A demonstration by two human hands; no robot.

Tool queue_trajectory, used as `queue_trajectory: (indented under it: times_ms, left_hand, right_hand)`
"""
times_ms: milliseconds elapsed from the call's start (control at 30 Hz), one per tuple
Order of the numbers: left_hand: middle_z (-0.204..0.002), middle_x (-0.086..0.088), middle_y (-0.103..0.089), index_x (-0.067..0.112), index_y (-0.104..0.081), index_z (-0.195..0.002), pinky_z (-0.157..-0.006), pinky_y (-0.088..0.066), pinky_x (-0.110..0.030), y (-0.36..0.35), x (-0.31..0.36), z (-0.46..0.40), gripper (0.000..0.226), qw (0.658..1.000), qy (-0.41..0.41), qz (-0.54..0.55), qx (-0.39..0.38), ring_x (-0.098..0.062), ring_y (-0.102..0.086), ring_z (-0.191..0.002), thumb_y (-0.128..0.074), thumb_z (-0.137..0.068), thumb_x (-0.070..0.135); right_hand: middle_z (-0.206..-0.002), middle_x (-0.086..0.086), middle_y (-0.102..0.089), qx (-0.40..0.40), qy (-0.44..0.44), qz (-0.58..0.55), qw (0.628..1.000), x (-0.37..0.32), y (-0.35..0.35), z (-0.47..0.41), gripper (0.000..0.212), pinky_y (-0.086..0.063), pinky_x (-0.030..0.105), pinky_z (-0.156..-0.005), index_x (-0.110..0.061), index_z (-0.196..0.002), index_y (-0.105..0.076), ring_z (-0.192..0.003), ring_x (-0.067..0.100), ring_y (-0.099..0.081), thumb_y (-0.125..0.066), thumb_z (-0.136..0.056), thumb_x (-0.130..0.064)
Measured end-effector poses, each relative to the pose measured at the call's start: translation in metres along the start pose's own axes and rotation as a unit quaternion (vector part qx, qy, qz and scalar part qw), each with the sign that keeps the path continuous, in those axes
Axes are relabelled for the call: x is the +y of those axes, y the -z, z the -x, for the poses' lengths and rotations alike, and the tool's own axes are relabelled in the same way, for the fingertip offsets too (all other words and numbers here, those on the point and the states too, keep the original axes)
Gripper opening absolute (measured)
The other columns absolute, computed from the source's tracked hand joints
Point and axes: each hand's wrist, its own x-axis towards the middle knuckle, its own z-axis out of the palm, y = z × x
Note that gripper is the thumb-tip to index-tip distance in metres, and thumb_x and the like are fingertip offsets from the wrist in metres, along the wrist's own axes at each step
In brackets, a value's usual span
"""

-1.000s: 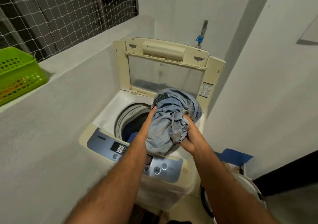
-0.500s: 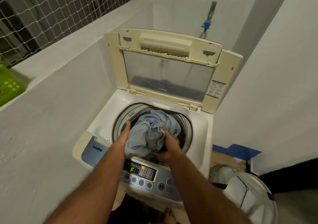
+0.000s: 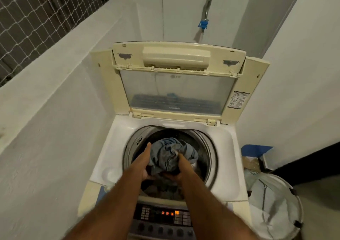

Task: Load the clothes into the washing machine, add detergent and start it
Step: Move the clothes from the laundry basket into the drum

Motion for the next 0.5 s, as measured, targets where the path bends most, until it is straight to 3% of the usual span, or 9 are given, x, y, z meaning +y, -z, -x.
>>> queue_trajectory:
  times_ms: [100,200,267,367,433,500]
  left_hand:
    - [-0.139,-0.011,-0.052,0.016,-0.05,-0.136,-0.1,-0.044,-0.051,0.014,0.009,-0.006,0.075,0.999,-0.016,-0.035,-0.007,-0.034,-0.051,-0.122,-0.045,-0.086,0.071]
    - [-0.149,-0.008,-0.039,0.021,-0.039,-0.144,-0.103,-0.04,-0.049,0.021,0.021,-0.009,0.077,0.996,-0.054,-0.07,0.019,-0.032,-0.04,-0.133,-0.049,-0.085,0.068]
    - [-0.151,-0.008,-0.036,0.022,-0.037,-0.145,-0.103,-0.04,-0.05,0.025,0.026,-0.008,0.076,0.995,-0.059,-0.082,0.014,-0.032,-0.037,-0.134,-0.051,-0.085,0.066]
    - [-0.151,-0.01,-0.036,0.019,-0.035,-0.146,-0.102,-0.04,-0.047,0.026,0.03,-0.014,0.072,0.994,-0.071,-0.085,-0.005,-0.031,-0.039,-0.133,-0.05,-0.089,0.06]
    - [-0.149,-0.01,-0.038,0.017,-0.035,-0.146,-0.096,-0.043,-0.044,0.025,0.033,-0.017,0.069,0.992,-0.081,-0.093,-0.02,-0.031,-0.041,-0.131,-0.049,-0.092,0.057]
    - [-0.147,-0.01,-0.041,0.016,-0.037,-0.145,-0.088,-0.045,-0.042,0.024,0.036,-0.021,0.064,0.992,-0.089,-0.087,-0.025,-0.031,-0.043,-0.13,-0.049,-0.094,0.053]
  right_hand:
    - [-0.111,0.014,-0.059,0.02,0.03,-0.032,0.999,-0.002,-0.011,-0.001,0.032,-0.05,0.054,-0.086,-0.014,-0.107,-0.059,-0.108,0.04,-0.055,-0.057,-0.094,-0.043]
    - [-0.123,0.016,-0.063,0.066,0.094,0.057,0.992,-0.003,-0.006,-0.012,0.051,-0.051,0.053,-0.094,-0.016,-0.129,-0.057,-0.111,0.037,-0.06,-0.067,-0.083,-0.039]
    - [-0.124,0.012,-0.061,0.12,0.146,0.149,0.971,-0.01,-0.004,0.006,0.052,-0.051,0.045,-0.088,-0.012,-0.131,-0.053,-0.109,0.031,-0.058,-0.066,-0.086,-0.034]
    - [-0.104,0.004,-0.057,0.124,0.168,0.193,0.959,-0.025,0.008,0.022,0.028,-0.048,0.042,-0.083,-0.014,-0.111,-0.051,-0.1,0.025,-0.052,-0.063,-0.092,-0.031]
    - [-0.113,0.006,-0.059,0.14,0.175,0.216,0.95,-0.036,0.017,0.027,0.038,-0.05,0.042,-0.08,-0.013,-0.115,-0.053,-0.103,0.024,-0.054,-0.064,-0.09,-0.038]
    - [-0.113,0.008,-0.063,0.139,0.179,0.219,0.949,-0.047,0.024,0.031,0.032,-0.05,0.04,-0.078,-0.015,-0.11,-0.058,-0.103,0.026,-0.057,-0.063,-0.091,-0.039]
